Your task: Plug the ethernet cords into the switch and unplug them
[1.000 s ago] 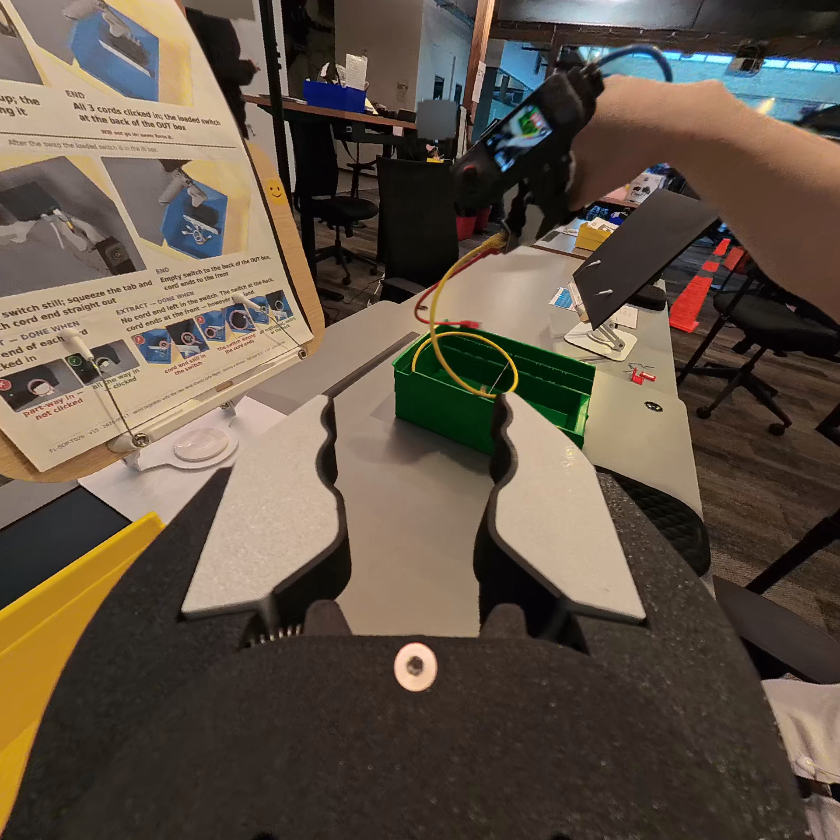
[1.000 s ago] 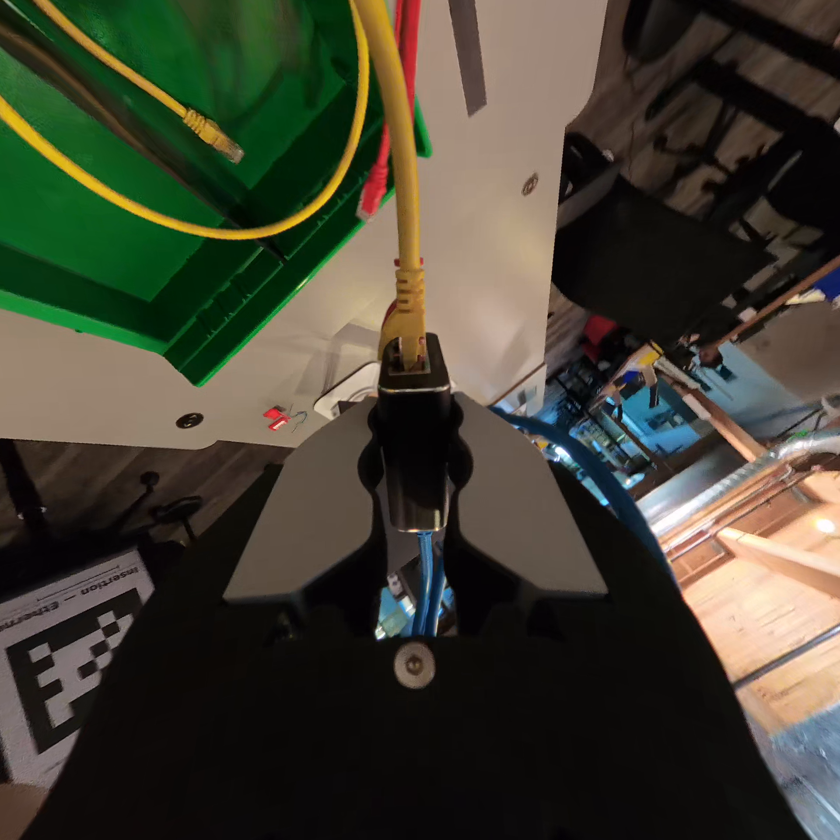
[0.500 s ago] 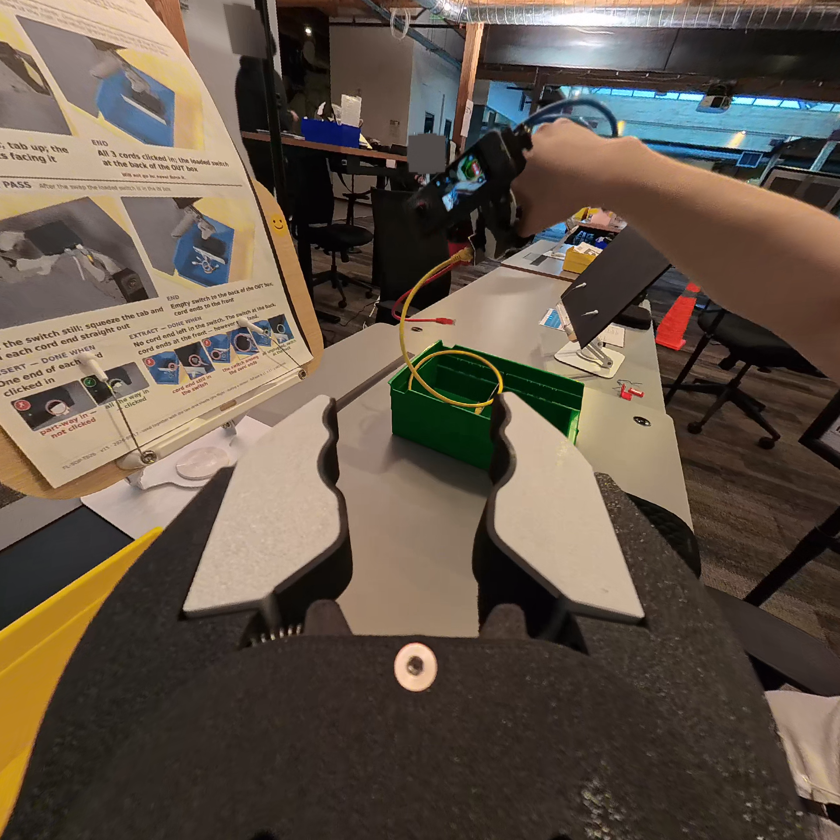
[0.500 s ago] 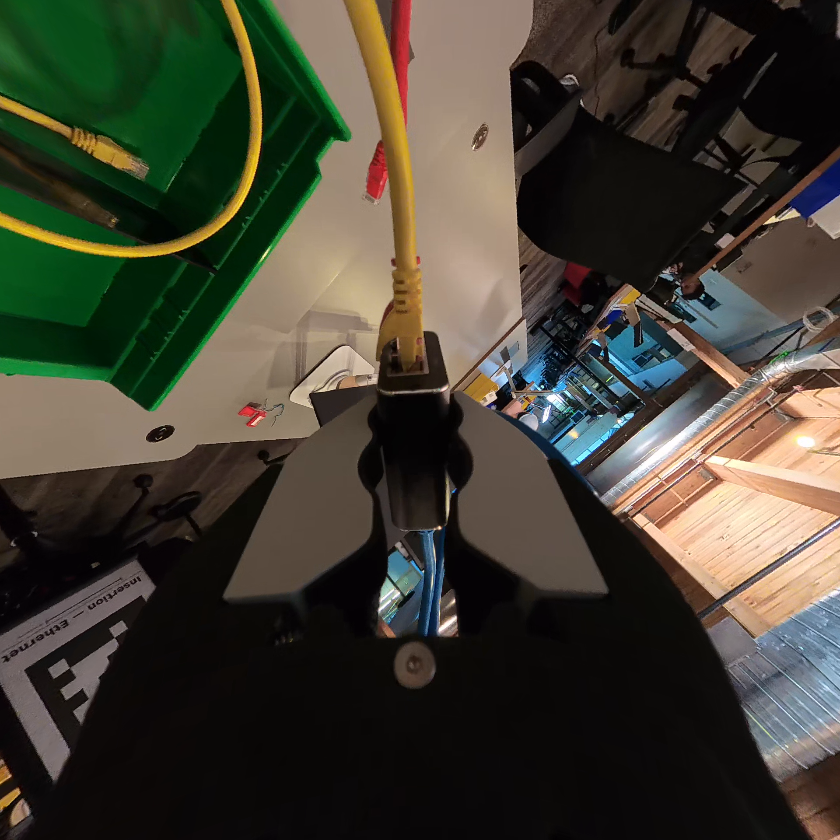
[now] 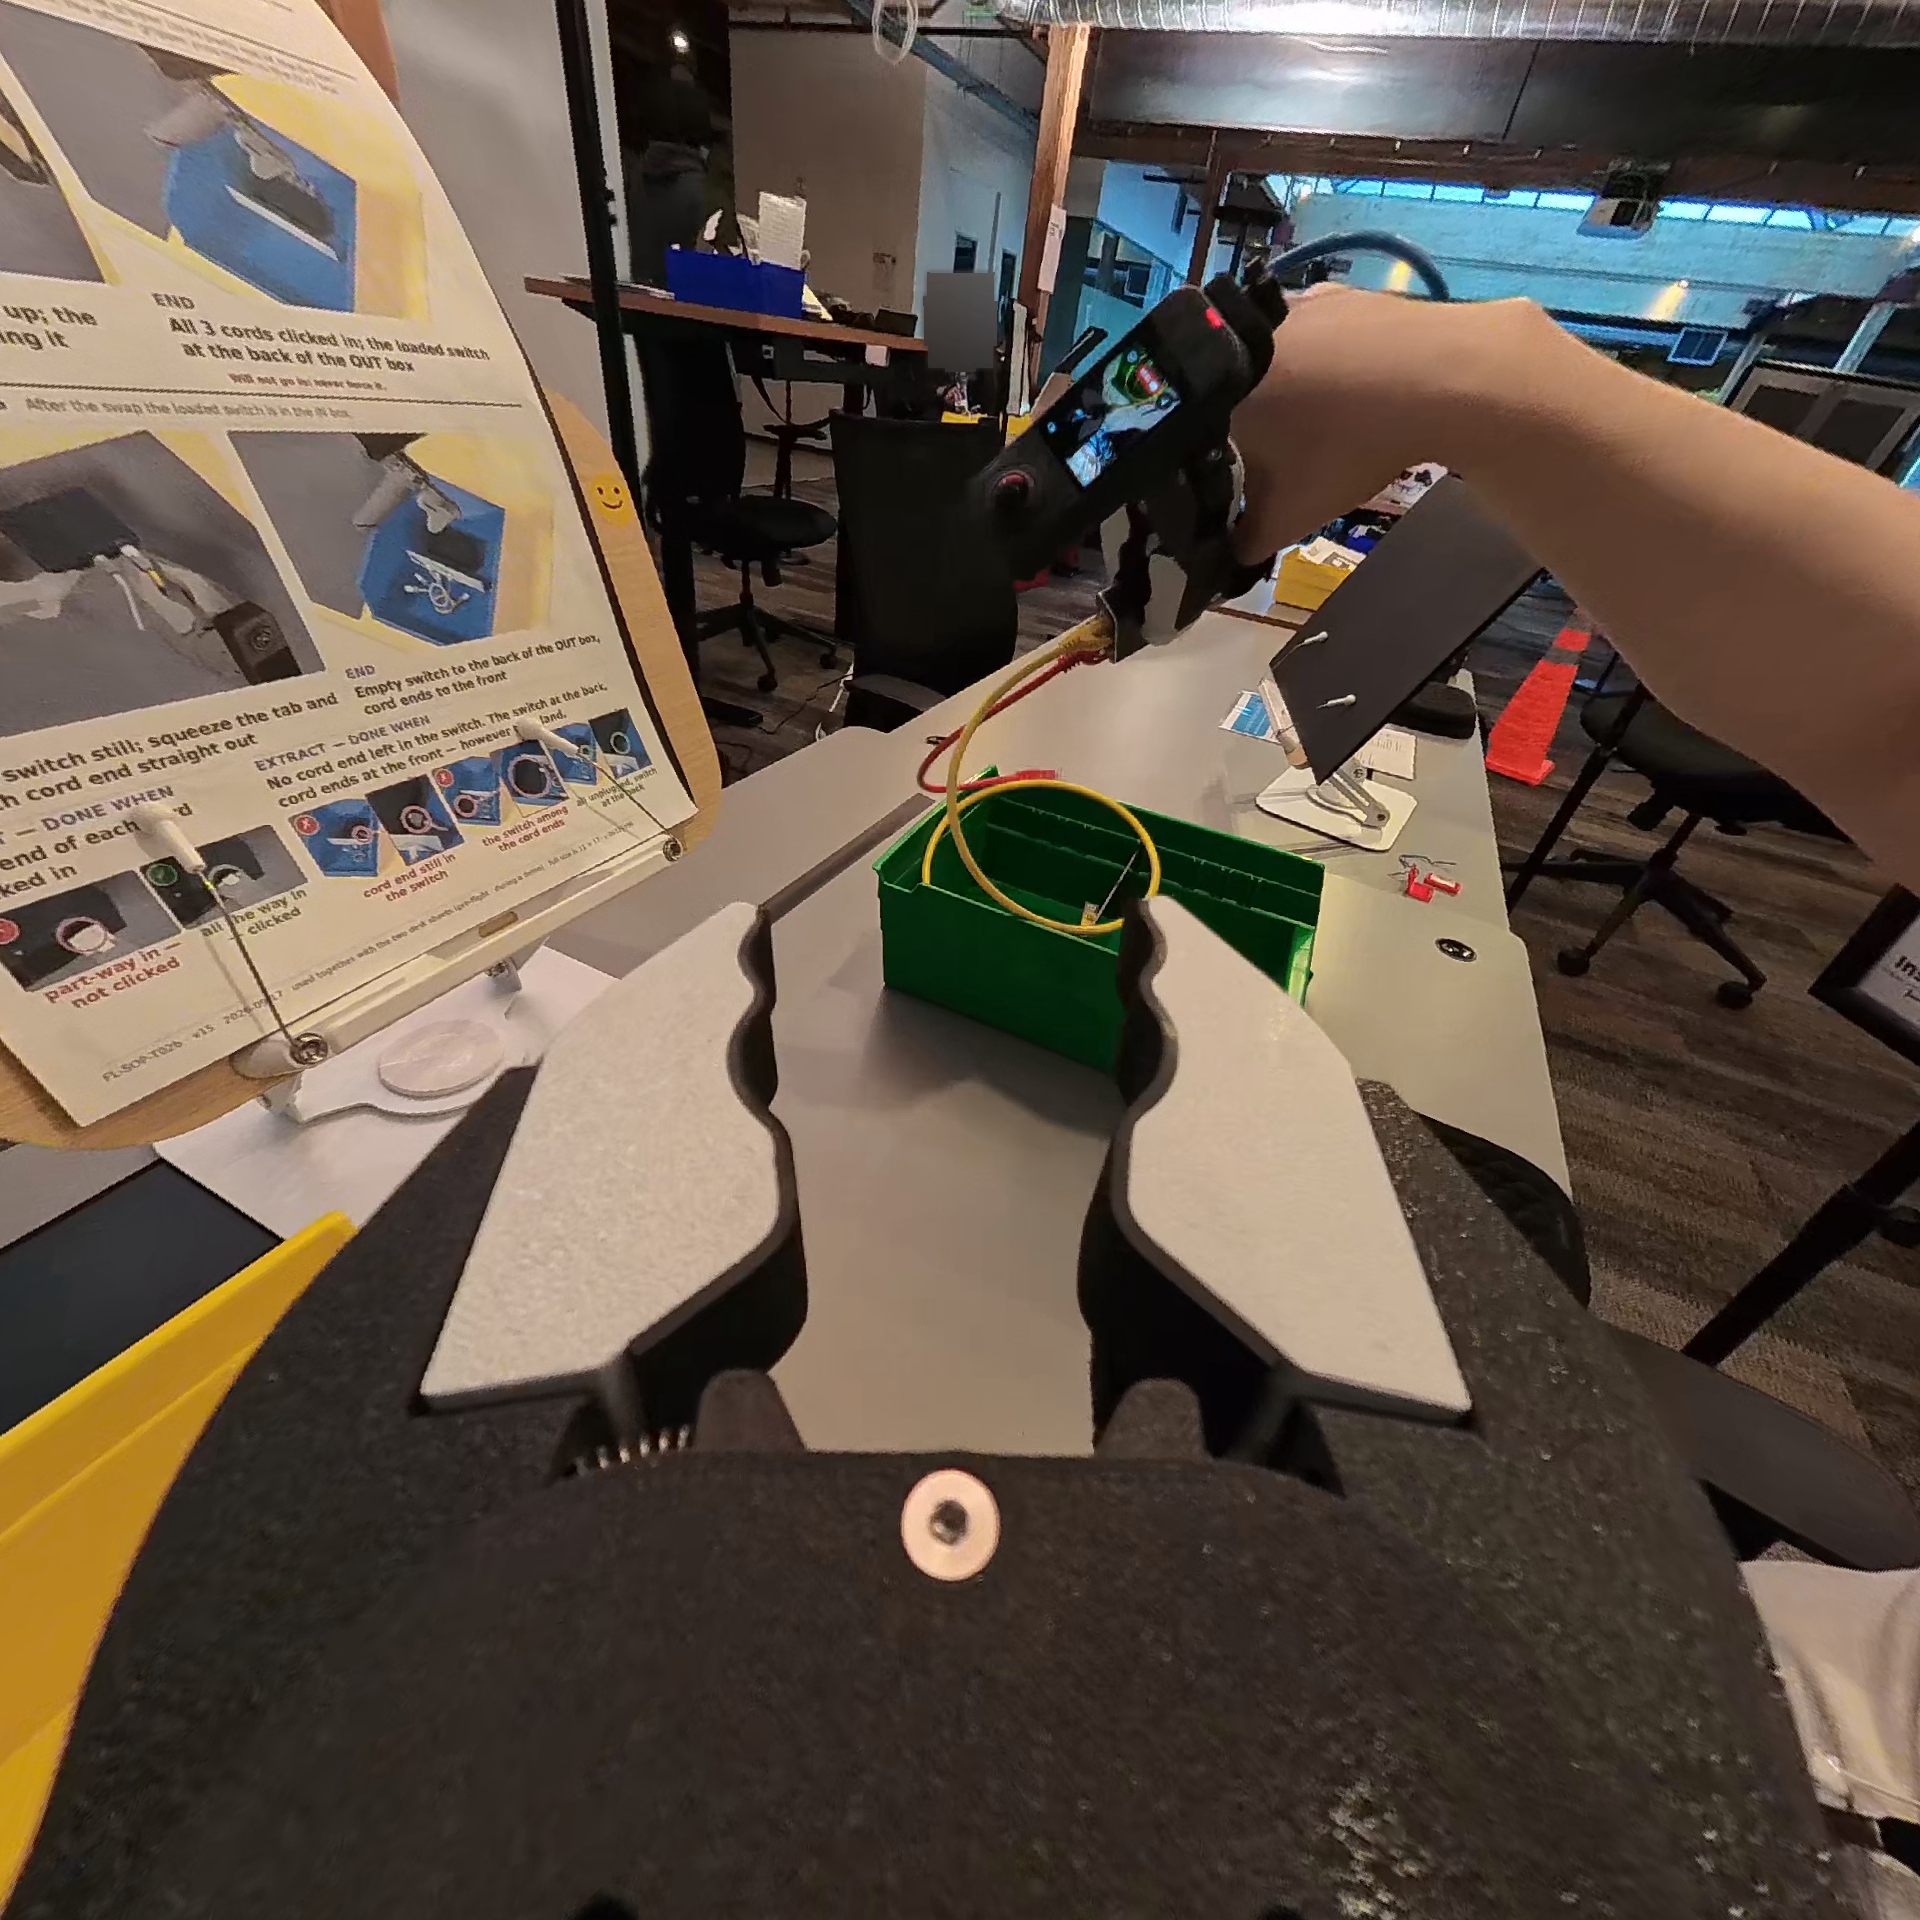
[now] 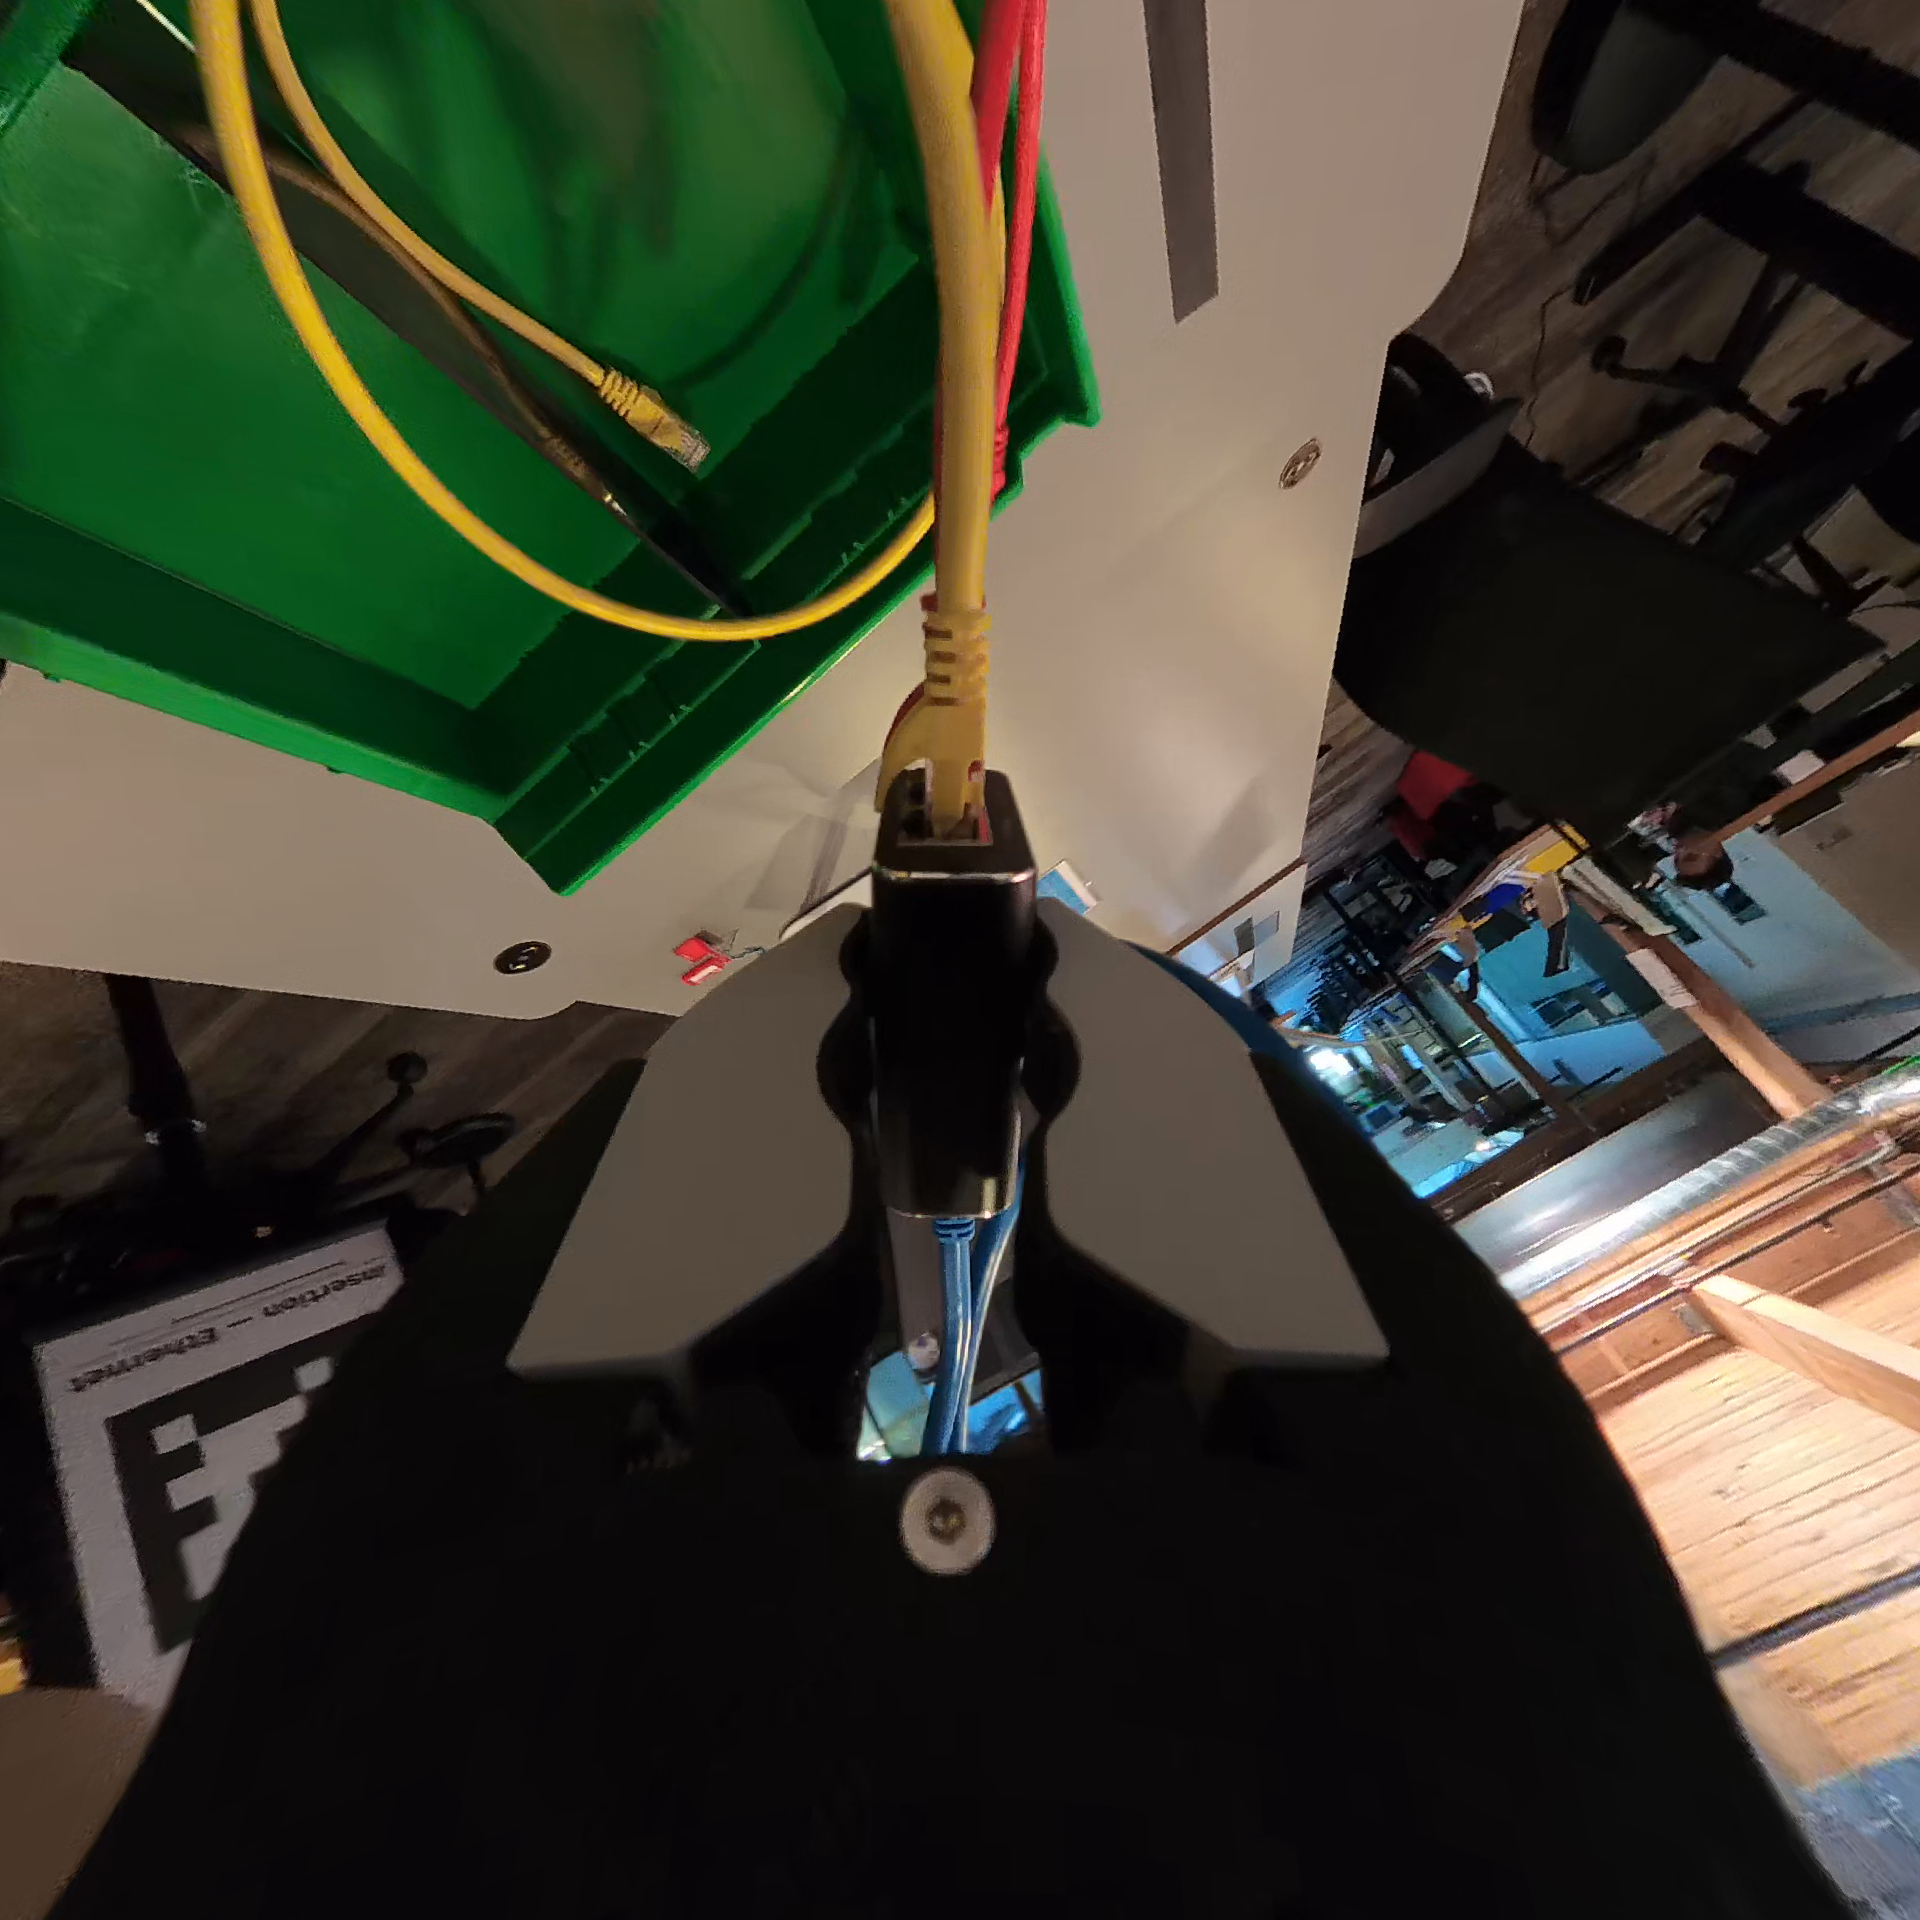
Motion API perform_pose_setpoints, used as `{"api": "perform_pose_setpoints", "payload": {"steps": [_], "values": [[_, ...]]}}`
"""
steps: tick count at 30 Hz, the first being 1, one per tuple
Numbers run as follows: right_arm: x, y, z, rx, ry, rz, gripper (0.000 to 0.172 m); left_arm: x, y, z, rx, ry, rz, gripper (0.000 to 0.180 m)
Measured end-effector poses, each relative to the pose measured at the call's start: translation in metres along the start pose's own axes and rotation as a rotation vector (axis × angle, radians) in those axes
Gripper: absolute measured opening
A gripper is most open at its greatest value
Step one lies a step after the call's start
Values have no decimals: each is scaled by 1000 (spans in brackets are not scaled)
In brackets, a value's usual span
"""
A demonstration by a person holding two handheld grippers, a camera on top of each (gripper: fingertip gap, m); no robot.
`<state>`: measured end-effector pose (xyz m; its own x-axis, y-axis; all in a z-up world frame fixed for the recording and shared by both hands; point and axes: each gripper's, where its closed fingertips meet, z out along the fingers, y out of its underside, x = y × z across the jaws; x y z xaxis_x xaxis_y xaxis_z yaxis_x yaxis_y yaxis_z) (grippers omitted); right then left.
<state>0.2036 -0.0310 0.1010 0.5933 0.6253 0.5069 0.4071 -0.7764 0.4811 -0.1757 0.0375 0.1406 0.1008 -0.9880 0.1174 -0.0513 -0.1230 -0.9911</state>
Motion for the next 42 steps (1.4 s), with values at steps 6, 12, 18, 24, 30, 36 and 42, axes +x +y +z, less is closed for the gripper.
{"api": "perform_pose_setpoints", "payload": {"steps": [6,12,18,24,30,36,42], "values": [[-2,-16,34,-62,42,-166,27,5,5,6,-27,6,11,63],[-23,-39,72,-36,-58,-287,26,4,7,9,-37,9,9,63],[-38,-67,107,80,-147,-218,26,1,8,8,-35,4,1,63],[-55,-79,148,-11,-140,-196,27,-3,11,13,-49,0,-9,62],[-56,-83,161,-136,-56,-233,26,-1,15,18,-68,1,-4,62],[-54,-83,160,-211,40,-168,27,1,18,22,-84,7,-3,62],[-54,-70,144,-233,79,-140,41,2,19,23,-89,12,2,63]]}}
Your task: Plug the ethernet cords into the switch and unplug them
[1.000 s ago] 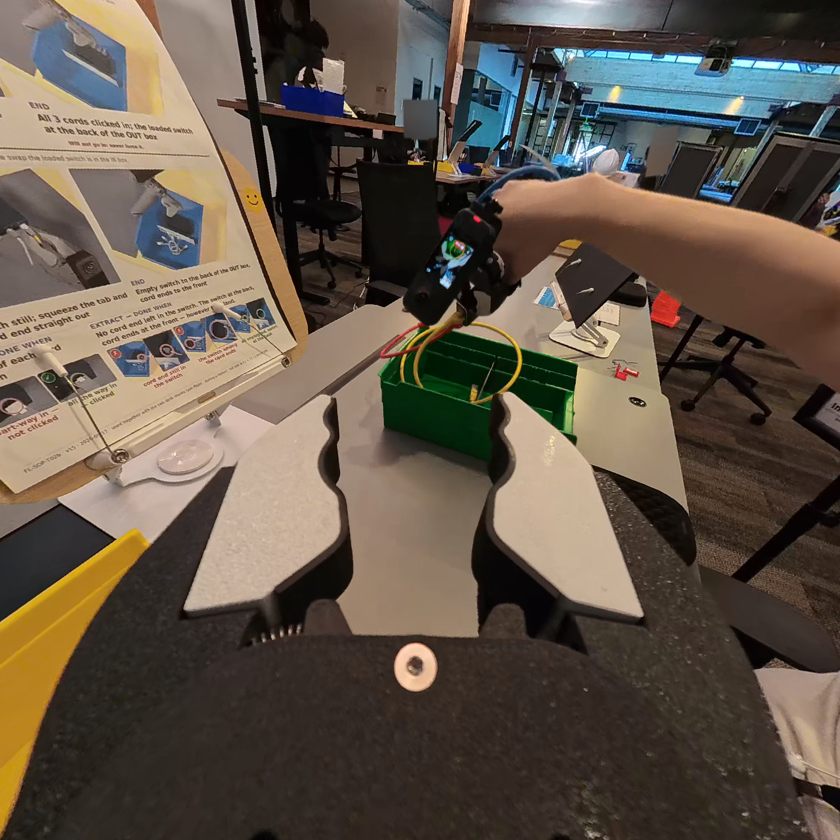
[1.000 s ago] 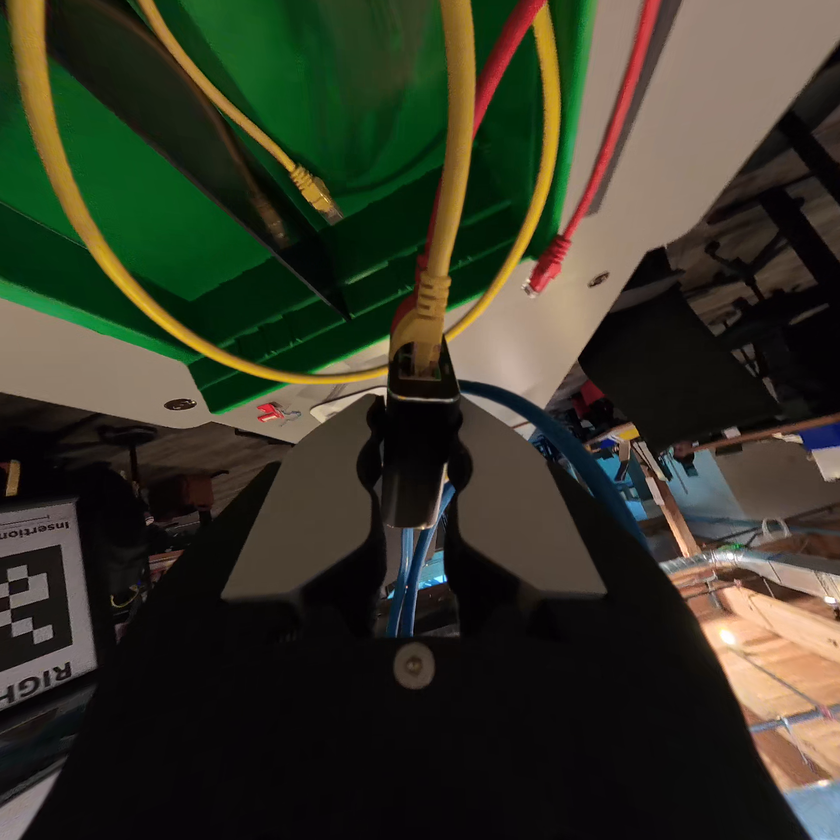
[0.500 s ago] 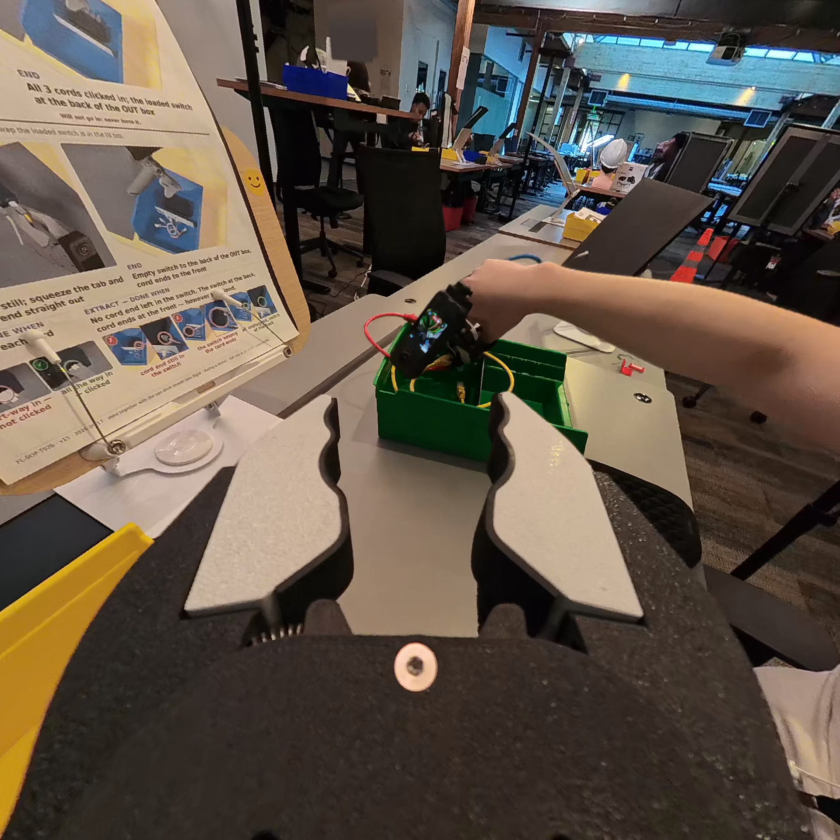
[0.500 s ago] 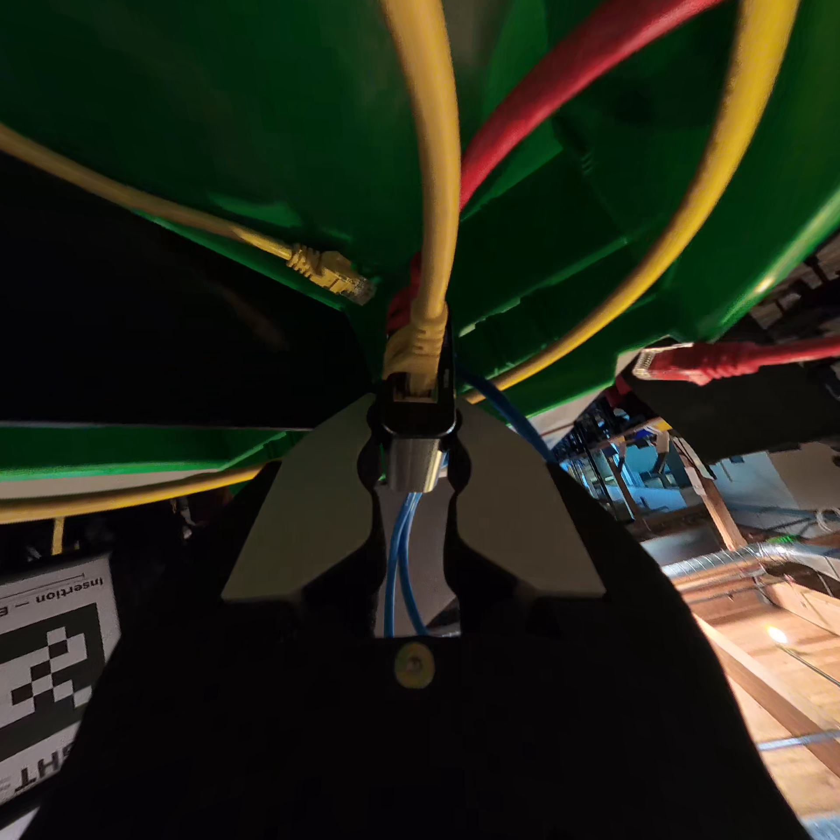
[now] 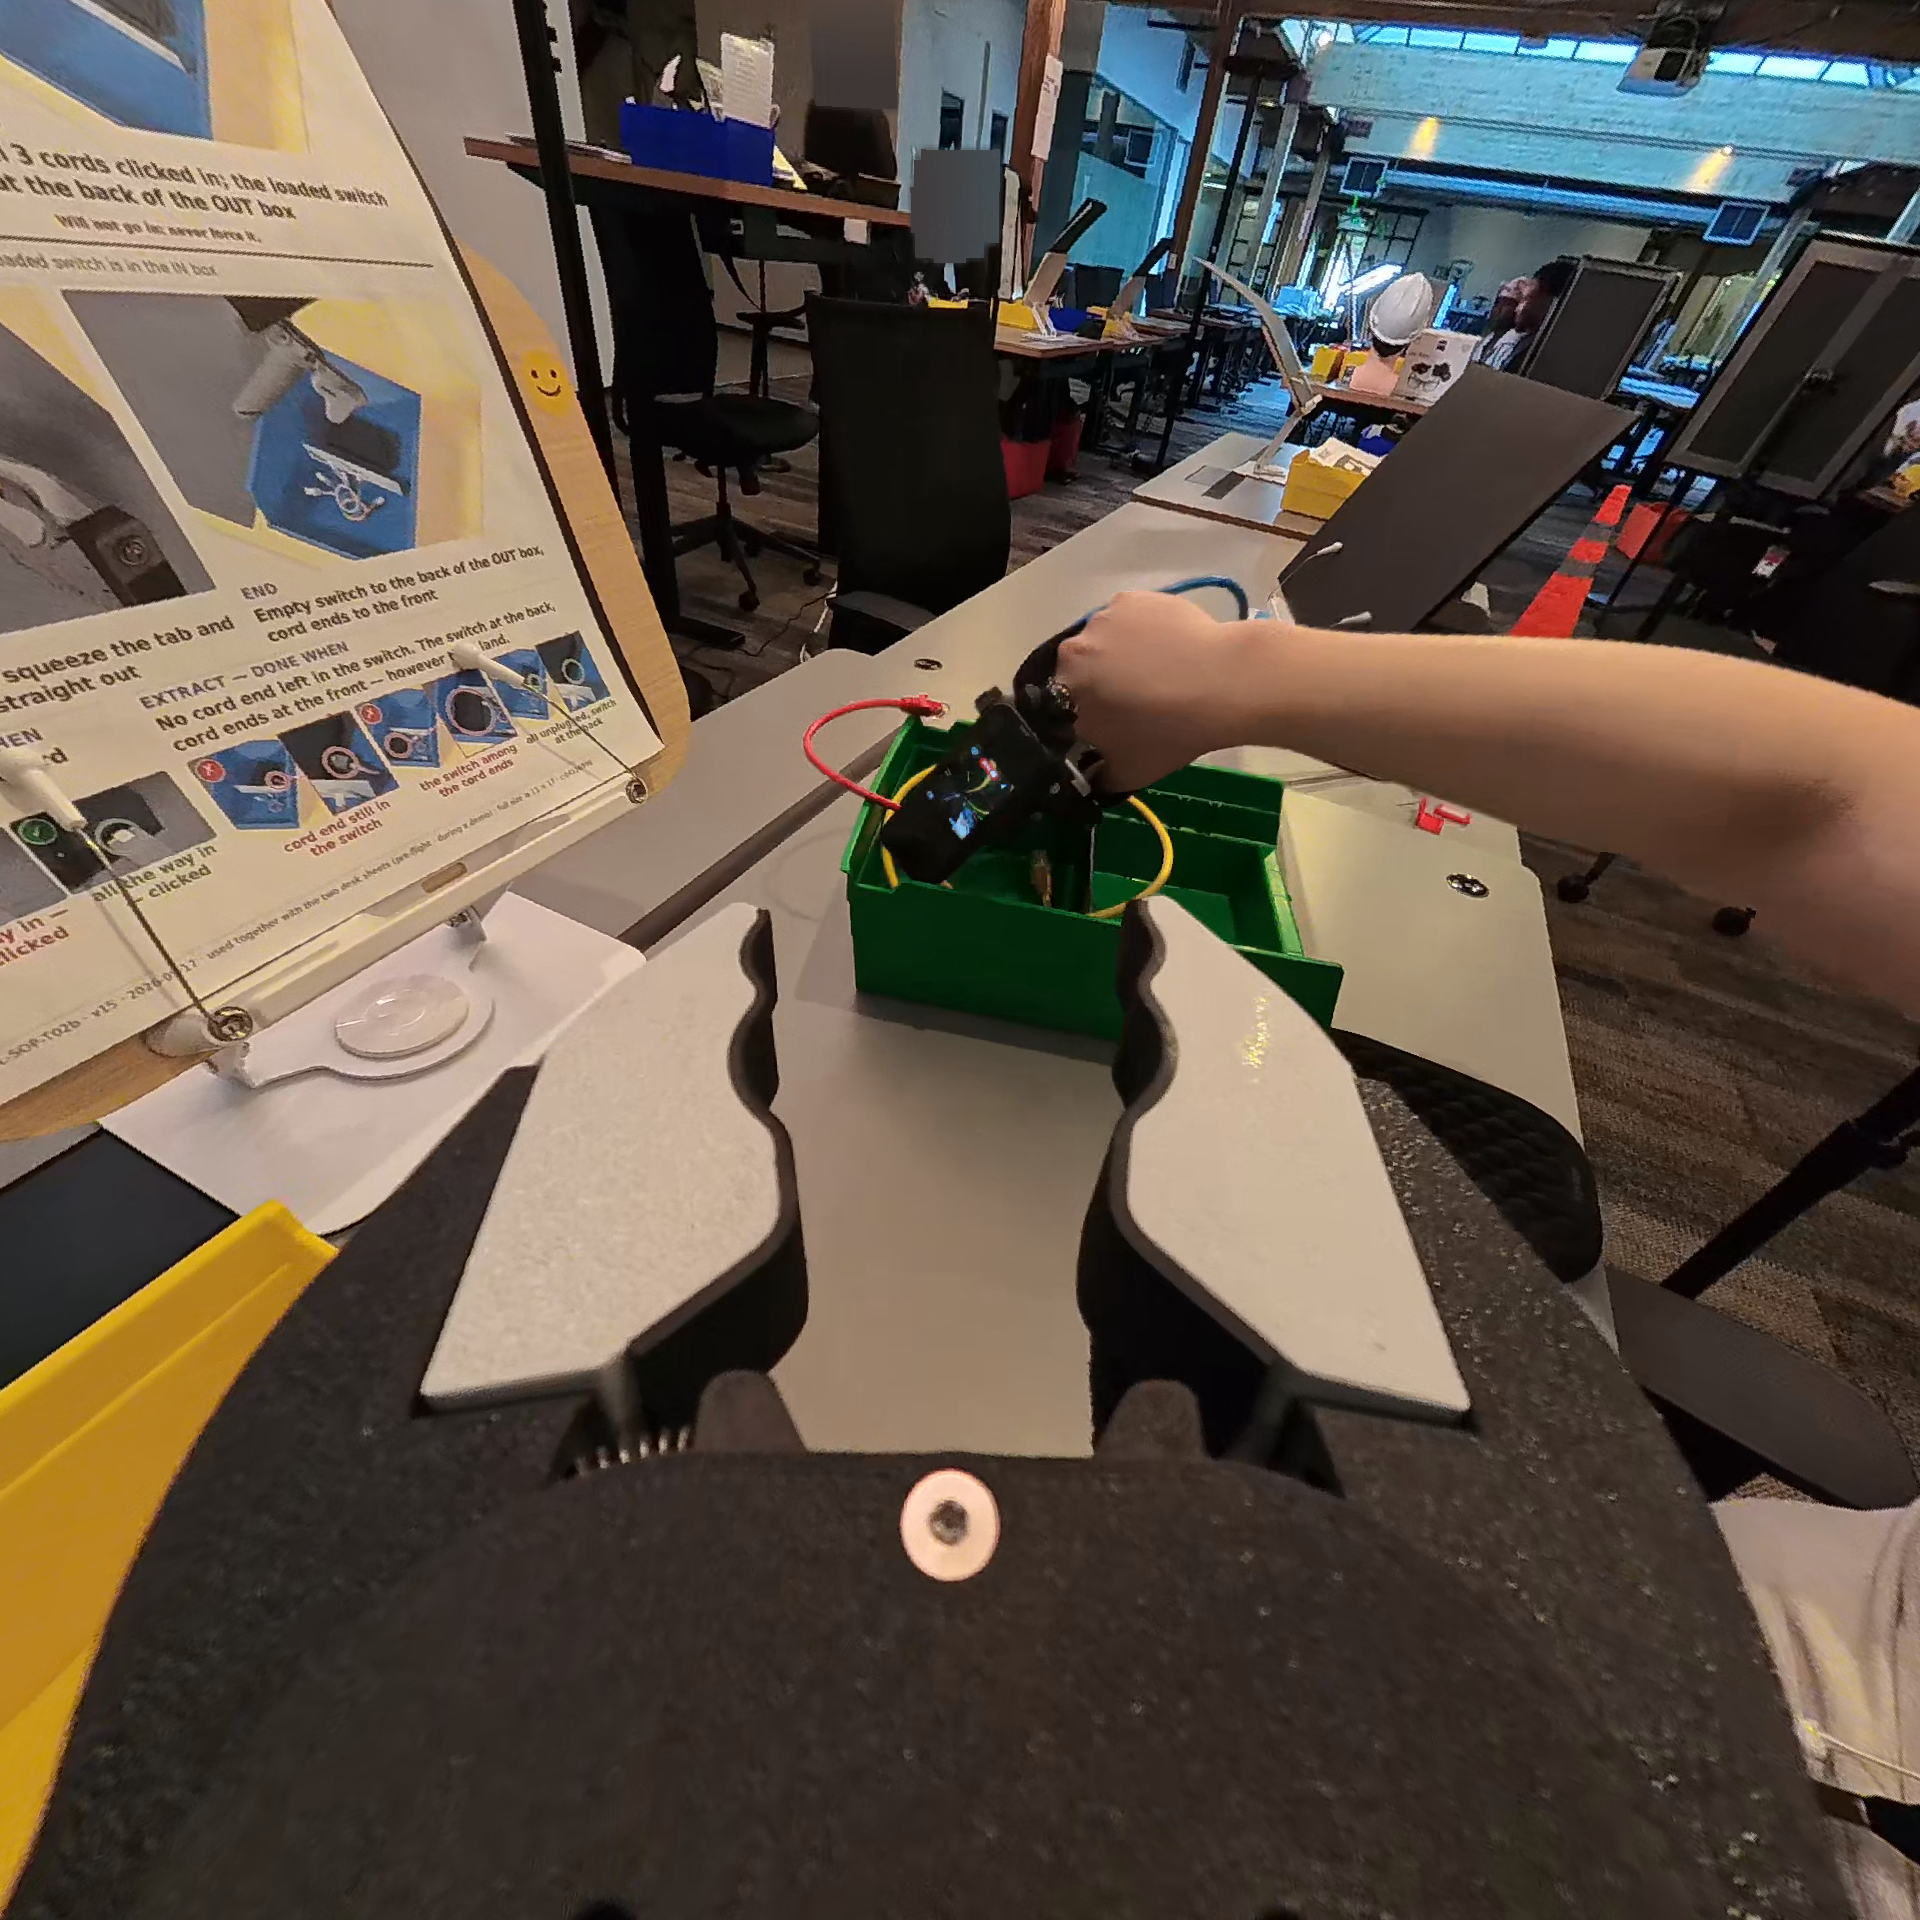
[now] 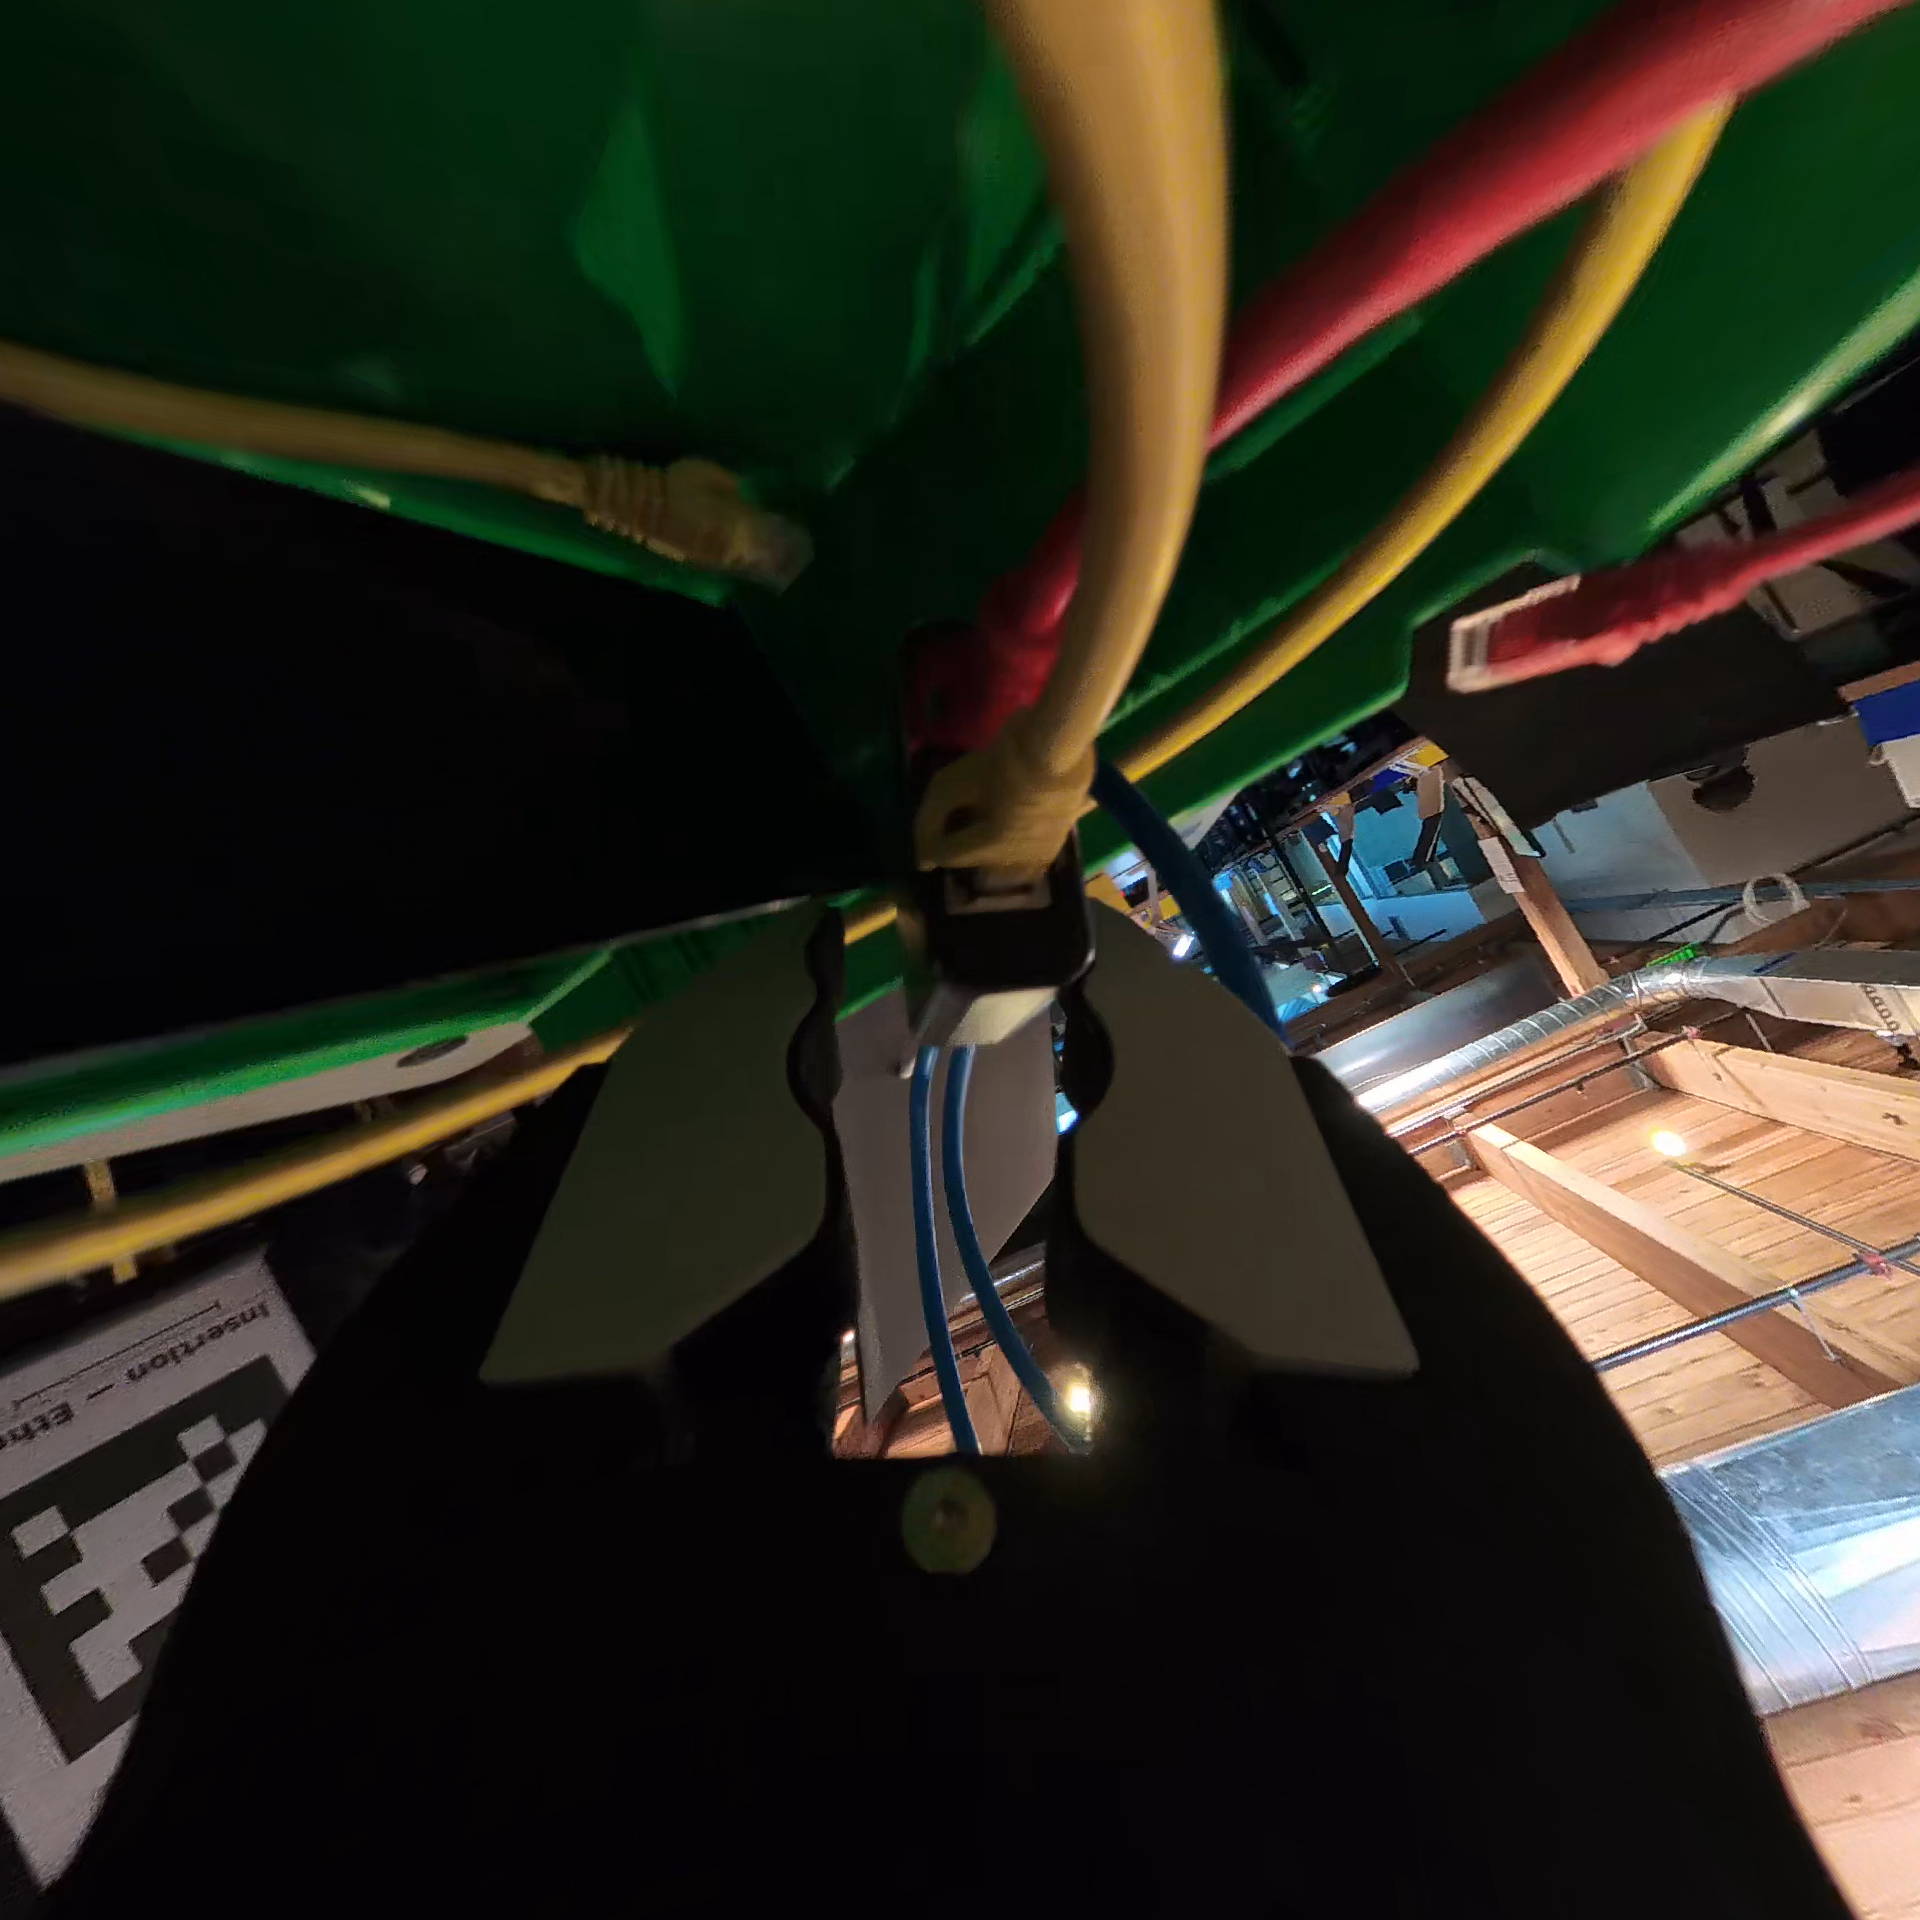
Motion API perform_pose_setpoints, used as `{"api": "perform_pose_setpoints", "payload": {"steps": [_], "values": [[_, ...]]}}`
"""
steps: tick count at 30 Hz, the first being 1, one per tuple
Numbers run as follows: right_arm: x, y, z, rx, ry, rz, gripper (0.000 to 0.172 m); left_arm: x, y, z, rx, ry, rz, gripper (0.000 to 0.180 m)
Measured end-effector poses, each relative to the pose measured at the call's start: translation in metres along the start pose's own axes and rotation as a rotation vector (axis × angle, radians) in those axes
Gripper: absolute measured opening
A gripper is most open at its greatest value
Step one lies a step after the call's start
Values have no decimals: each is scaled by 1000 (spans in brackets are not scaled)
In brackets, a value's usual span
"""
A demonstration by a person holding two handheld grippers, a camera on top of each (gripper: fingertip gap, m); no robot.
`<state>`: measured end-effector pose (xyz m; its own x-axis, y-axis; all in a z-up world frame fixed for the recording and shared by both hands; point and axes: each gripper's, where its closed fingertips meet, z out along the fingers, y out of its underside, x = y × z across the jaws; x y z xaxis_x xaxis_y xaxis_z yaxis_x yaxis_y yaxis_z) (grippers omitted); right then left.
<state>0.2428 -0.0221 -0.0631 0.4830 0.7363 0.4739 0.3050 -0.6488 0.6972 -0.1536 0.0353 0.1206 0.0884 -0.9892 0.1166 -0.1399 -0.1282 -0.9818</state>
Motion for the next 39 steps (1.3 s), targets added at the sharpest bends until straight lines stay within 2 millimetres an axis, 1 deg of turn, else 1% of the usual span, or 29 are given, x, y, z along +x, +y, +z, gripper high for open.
{"api": "perform_pose_setpoints", "payload": {"steps": [2,4,6,8,11,14,16,17,19,20,21,22,23,25,27,29,31,32,34,35,37,39], "values": [[-3,7,-9,9,-10,-4,41,0,0,0,0,2,-7,62],[-5,14,-20,6,-16,-2,37,0,1,1,-6,4,-7,63],[-12,14,-33,36,-48,-8,34,1,2,2,-12,3,-4,63],[-15,9,-48,95,-59,-23,32,3,2,3,-13,6,-1,63],[-13,4,-68,154,-52,-19,31,6,2,3,-16,10,5,63],[-10,5,-89,230,-57,-8,31,8,2,3,-20,15,10,63],[-3,8,-111,345,-40,41,30,8,2,2,-18,19,11,63],[1,11,-124,430,-28,76,30,8,2,2,-16,21,10,63],[8,22,-151,625,30,143,30,8,1,0,-12,25,7,63],[13,34,-162,709,83,197,30,8,0,-1,-9,26,5,63],[17,51,-168,772,133,261,32,7,0,-2,-7,25,4,63],[18,69,-170,825,169,319,38,5,0,-3,-3,22,1,63],[15,85,-167,874,186,357,43,4,-1,-4,-1,20,-2,63],[9,115,-149,956,221,425,51,3,-1,-4,4,21,-13,63],[7,141,-117,1003,236,535,50,3,0,-4,3,19,-20,63],[-1,155,-78,1050,182,595,50,4,1,-3,-3,17,-15,63],[-6,160,-45,1128,130,632,46,8,1,-1,-11,22,-5,63],[-6,161,-36,1183,131,643,42,9,2,0,-15,24,1,63],[-8,156,-22,1268,149,612,35,12,4,3,-27,26,10,63],[-9,154,-15,1275,151,603,33,12,5,5,-34,27,12,63],[-11,146,-2,1270,91,604,30,13,8,8,-46,28,12,63],[-10,138,-4,1306,60,591,17,13,10,10,-55,26,10,64]]}}
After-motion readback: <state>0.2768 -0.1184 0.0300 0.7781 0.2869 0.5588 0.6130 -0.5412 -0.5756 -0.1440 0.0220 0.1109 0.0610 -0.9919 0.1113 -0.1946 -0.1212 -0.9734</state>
